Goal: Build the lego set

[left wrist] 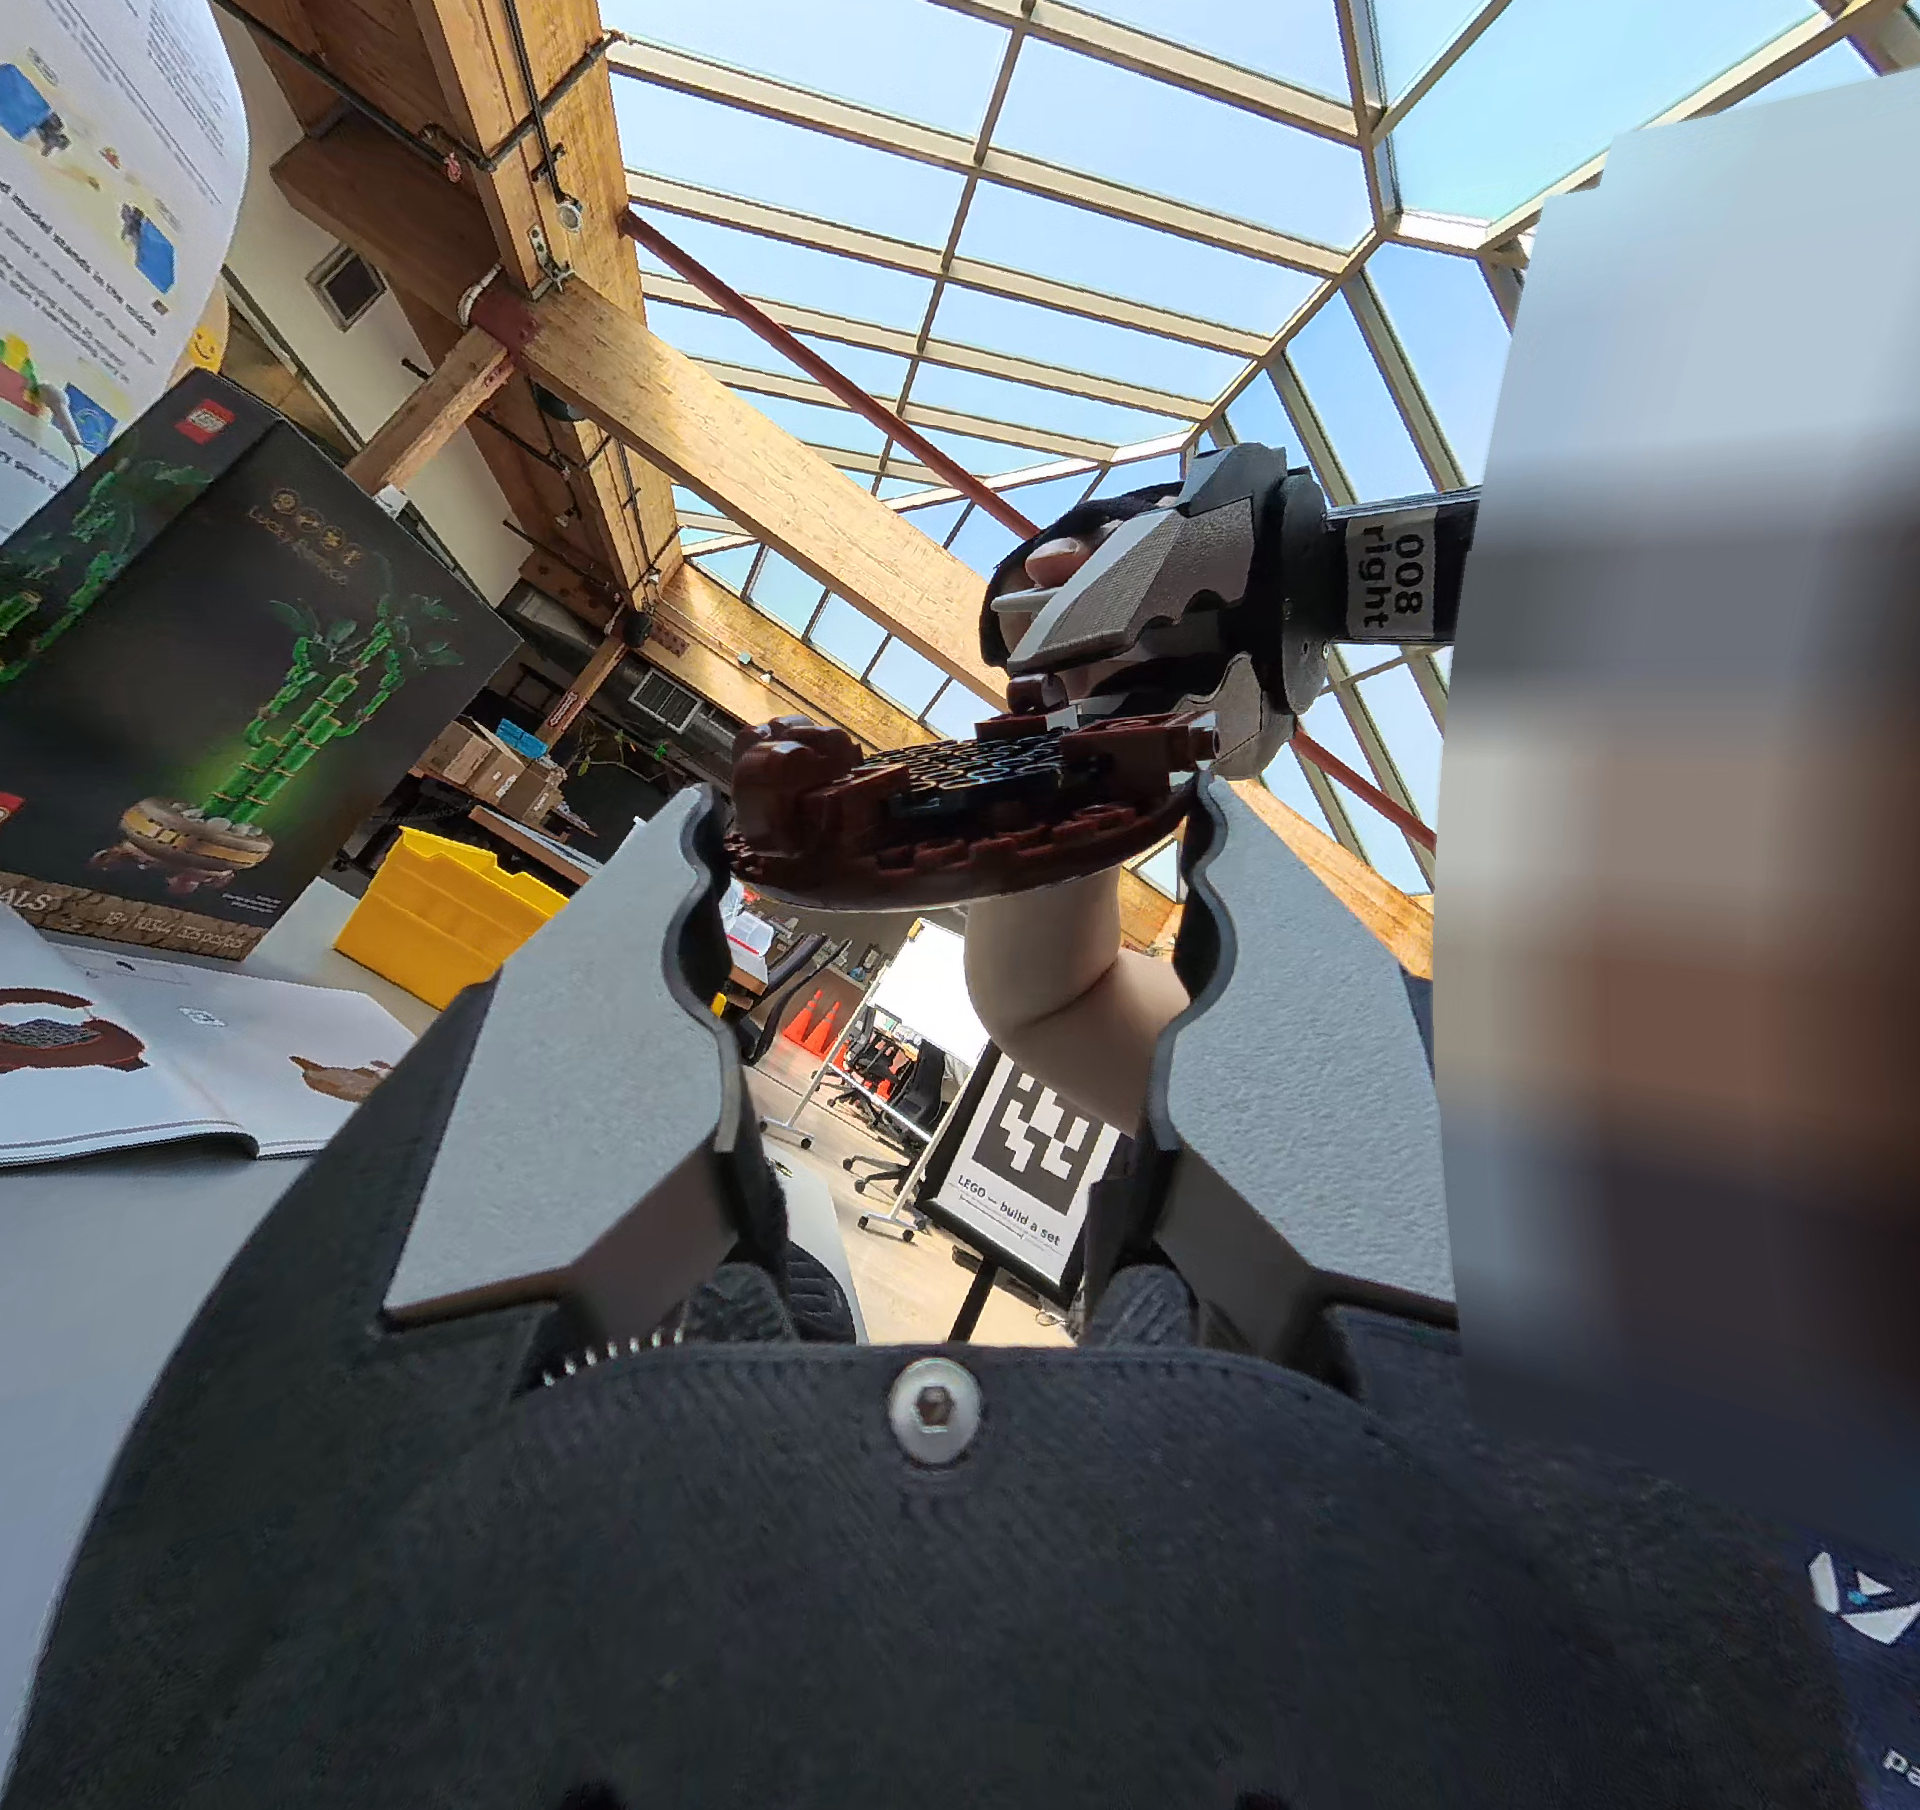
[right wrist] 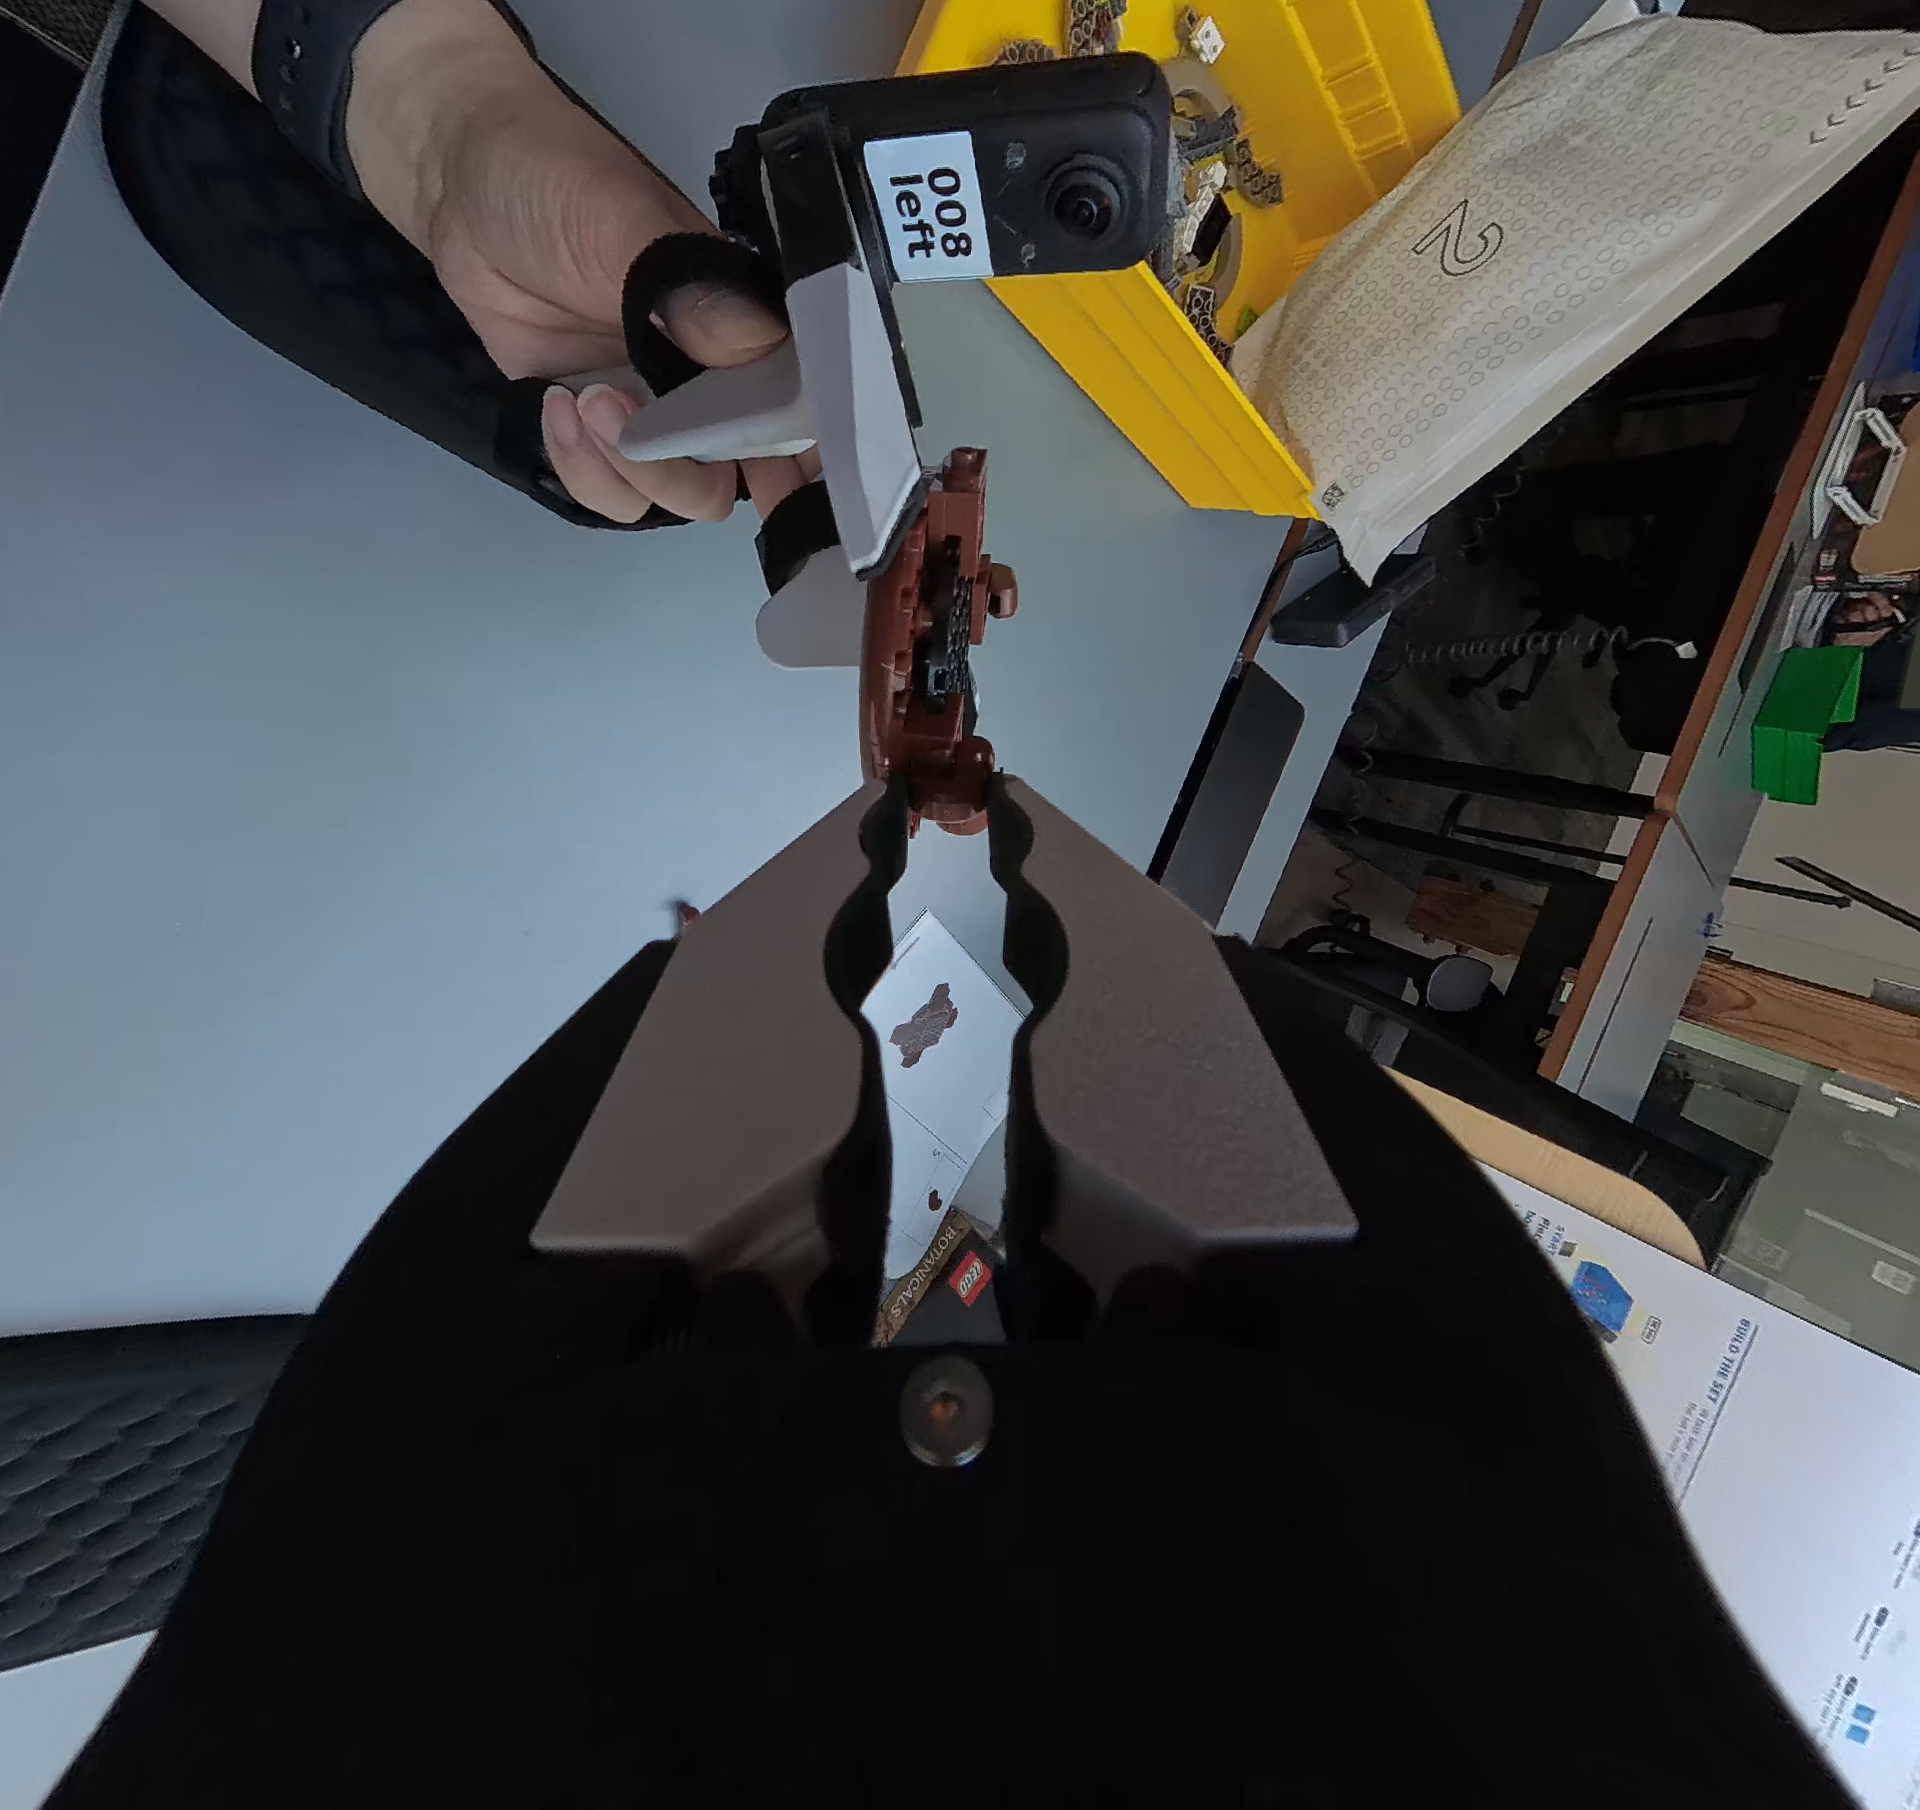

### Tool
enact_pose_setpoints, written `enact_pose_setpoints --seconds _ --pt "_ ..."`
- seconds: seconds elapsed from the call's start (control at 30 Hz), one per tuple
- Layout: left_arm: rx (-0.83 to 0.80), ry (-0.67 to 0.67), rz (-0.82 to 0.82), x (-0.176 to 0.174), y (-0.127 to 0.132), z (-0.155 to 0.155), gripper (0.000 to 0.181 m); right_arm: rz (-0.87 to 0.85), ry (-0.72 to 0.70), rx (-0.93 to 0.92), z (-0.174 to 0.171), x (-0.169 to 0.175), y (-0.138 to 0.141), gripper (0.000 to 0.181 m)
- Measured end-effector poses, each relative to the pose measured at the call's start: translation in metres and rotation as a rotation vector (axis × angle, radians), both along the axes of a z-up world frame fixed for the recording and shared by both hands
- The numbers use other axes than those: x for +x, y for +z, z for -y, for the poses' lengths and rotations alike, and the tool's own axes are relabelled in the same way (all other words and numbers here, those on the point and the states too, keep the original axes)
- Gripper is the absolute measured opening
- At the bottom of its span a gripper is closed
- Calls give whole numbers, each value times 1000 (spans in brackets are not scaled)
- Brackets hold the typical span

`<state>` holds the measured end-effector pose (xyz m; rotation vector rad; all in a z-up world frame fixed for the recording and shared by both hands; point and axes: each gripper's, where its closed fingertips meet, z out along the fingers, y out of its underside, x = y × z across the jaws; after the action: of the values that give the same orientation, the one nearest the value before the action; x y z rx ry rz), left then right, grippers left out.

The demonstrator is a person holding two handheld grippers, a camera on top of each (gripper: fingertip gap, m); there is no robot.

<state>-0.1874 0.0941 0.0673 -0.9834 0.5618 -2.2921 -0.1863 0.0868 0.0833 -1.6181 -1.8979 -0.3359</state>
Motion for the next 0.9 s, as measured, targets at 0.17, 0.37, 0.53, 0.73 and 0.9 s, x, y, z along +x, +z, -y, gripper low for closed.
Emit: enact_pose_setpoints --seconds 0.17,0.37,0.53,0.73,0.9 --pt "-78 -31 41 -3 1 2 87 0 -12 -67 2 -5 1 14" --pt "-129 -10 69 -4 -1 6 87 45 -17 -93 4 -6 0 15" --pt "-197 -19 106 -3 -4 9 87 71 -15 -100 7 -8 -1 15" --pt "-245 -38 156 -3 -3 12 86 66 -28 -111 9 -9 1 15" --pt "-248 -41 157 -2 -3 14 87 59 -30 -128 10 -8 1 15"
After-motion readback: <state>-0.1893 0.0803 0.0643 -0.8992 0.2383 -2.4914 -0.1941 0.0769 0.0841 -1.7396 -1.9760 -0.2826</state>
